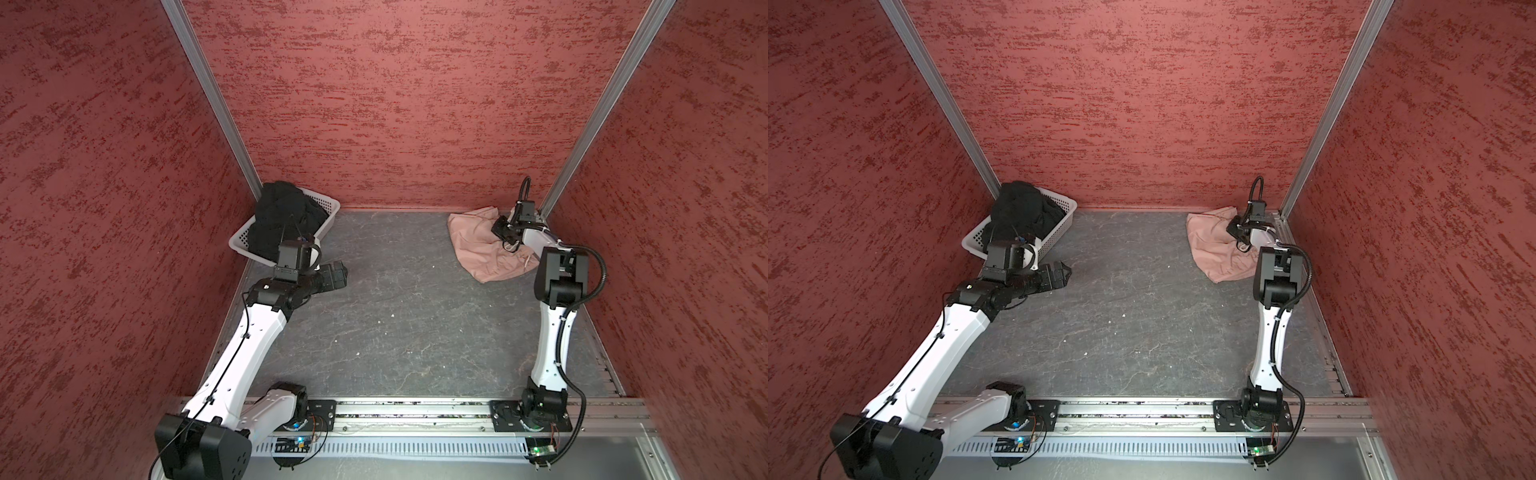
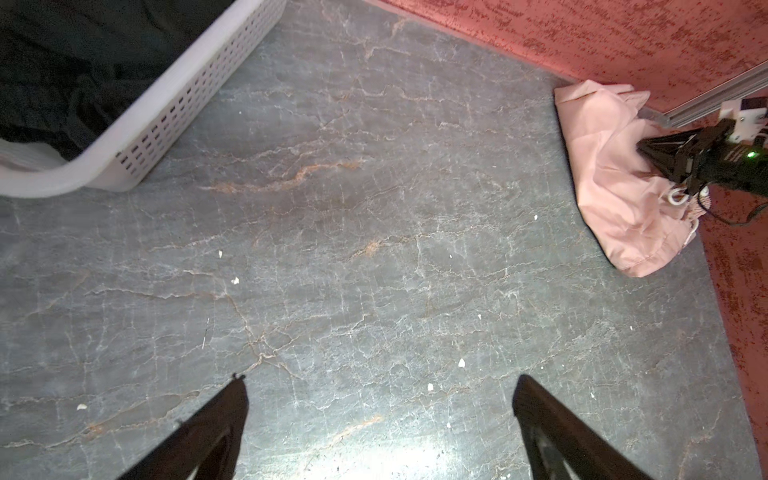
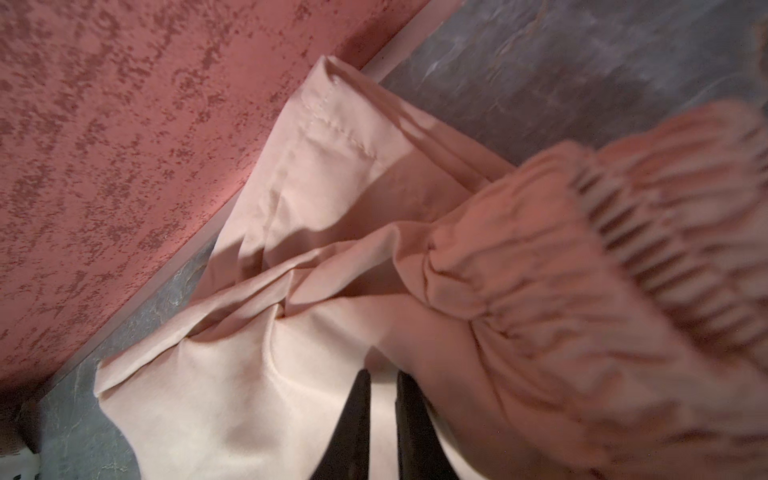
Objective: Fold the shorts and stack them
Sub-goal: 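Move the left gripper over the black shorts in the basket while right presses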
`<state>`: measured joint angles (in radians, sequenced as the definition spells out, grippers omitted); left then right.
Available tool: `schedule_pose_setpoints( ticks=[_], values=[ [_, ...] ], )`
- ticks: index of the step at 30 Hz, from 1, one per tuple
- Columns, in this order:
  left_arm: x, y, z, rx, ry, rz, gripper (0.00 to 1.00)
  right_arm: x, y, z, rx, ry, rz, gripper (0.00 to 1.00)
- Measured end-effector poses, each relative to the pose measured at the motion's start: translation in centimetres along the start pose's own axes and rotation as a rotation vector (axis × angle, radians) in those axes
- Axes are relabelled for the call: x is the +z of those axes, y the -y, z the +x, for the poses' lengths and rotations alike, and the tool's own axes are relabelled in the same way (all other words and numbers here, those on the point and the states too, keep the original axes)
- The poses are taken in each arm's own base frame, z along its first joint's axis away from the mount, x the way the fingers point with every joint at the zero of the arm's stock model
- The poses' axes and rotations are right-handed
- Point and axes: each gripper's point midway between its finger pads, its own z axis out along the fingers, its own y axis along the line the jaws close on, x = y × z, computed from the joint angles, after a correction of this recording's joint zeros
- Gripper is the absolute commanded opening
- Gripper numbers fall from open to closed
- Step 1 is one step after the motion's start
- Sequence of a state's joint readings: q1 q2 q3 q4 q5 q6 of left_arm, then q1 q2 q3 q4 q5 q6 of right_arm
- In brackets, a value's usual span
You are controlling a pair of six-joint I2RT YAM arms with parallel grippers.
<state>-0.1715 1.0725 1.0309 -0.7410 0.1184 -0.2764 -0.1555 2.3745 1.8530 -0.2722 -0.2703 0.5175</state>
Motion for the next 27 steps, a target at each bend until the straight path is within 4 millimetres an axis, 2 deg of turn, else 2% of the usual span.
schedule_pose_setpoints(
  ticks=[3, 6, 10, 13, 15, 16, 18, 20, 22, 25, 27],
  values=[
    [-0.7, 0.2, -1.6, 0.010, 0.026, -0.010, 0.99, -0.9, 0.0, 1.4, -0.003, -0.011, -0.015, 0.25],
    [-1.2, 0.2, -3.2, 0.014, 0.056, -0.018, 0.99, -3.4, -1.2, 1.6, -0.020, 0.002, -0.036, 0.28],
    [-1.4, -0.3, -4.0, 0.017, 0.074, -0.040, 0.99, -9.5, -5.1, -0.4, -0.080, 0.102, -0.107, 0.29],
    [-1.2, -1.7, -5.7, 0.001, 0.083, -0.085, 0.99, -14.8, -8.5, -1.3, -0.142, 0.196, -0.176, 0.30],
    [-0.9, -2.7, -7.6, -0.012, 0.092, -0.114, 0.99, -17.7, -10.3, -0.9, -0.181, 0.238, -0.218, 0.33],
    [-0.8, -3.1, -8.8, -0.017, 0.098, -0.129, 0.99, -18.7, -11.1, -0.3, -0.203, 0.246, -0.233, 0.38],
    [-0.6, -3.9, -11.2, -0.017, 0.116, -0.163, 0.99, -20.0, -12.3, 1.1, -0.256, 0.244, -0.247, 0.43],
    [-0.1, -4.7, -13.2, -0.011, 0.131, -0.198, 0.99, -20.0, -13.2, 2.0, -0.317, 0.233, -0.247, 0.42],
    [0.4, -5.2, -13.8, -0.012, 0.126, -0.213, 0.99, -18.4, -13.6, 2.6, -0.361, 0.199, -0.233, 0.36],
    [0.8, -5.4, -13.0, -0.018, 0.102, -0.209, 0.99, -13.6, -13.1, 2.2, -0.390, 0.141, -0.192, 0.14],
    [1.0, -5.4, -12.3, -0.021, 0.085, -0.201, 0.99, -9.7, -12.0, 2.3, -0.371, 0.087, -0.162, 0.08]
  ],
)
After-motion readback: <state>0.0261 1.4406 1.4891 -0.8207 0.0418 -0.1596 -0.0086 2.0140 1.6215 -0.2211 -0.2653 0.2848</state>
